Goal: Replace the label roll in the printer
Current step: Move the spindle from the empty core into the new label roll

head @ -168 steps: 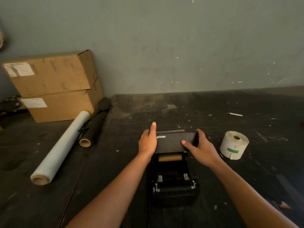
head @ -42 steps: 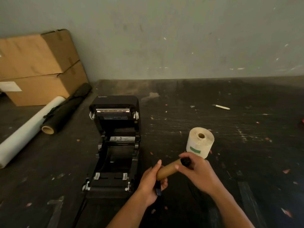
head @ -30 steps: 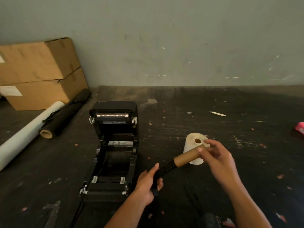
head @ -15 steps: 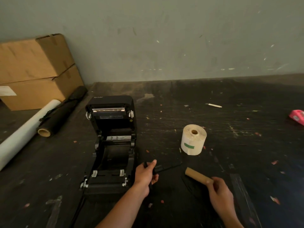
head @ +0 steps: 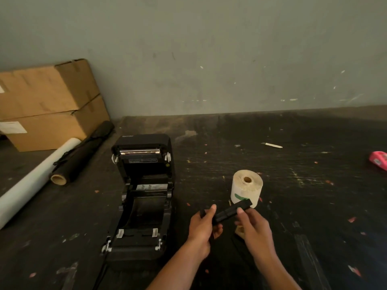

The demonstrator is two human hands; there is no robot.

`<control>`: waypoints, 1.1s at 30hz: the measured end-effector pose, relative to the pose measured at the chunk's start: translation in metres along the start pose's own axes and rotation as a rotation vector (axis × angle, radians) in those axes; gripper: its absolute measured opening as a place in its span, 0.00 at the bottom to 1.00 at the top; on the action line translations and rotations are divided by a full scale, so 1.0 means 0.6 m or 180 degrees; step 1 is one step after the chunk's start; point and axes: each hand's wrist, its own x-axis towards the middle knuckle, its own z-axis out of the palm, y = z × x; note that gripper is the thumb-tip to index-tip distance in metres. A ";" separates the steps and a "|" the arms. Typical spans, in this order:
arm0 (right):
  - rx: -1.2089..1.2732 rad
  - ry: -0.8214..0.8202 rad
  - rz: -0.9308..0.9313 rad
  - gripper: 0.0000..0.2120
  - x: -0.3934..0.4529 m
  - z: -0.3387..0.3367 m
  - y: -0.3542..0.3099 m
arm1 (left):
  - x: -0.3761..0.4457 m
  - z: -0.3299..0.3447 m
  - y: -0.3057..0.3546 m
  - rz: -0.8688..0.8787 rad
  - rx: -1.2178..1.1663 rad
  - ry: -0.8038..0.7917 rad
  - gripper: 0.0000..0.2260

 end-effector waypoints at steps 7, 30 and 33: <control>-0.0236 -0.0067 -0.0646 0.06 -0.003 -0.023 -0.008 | 0.019 0.014 0.010 -0.0121 0.1416 -0.0115 0.14; -0.0349 -0.0620 0.1134 0.03 0.017 0.052 0.086 | 0.060 -0.096 -0.056 0.0515 0.3308 0.0781 0.06; -0.0601 -0.0676 0.1103 0.01 0.016 0.051 0.084 | 0.066 -0.099 -0.055 0.0538 0.3401 0.0726 0.07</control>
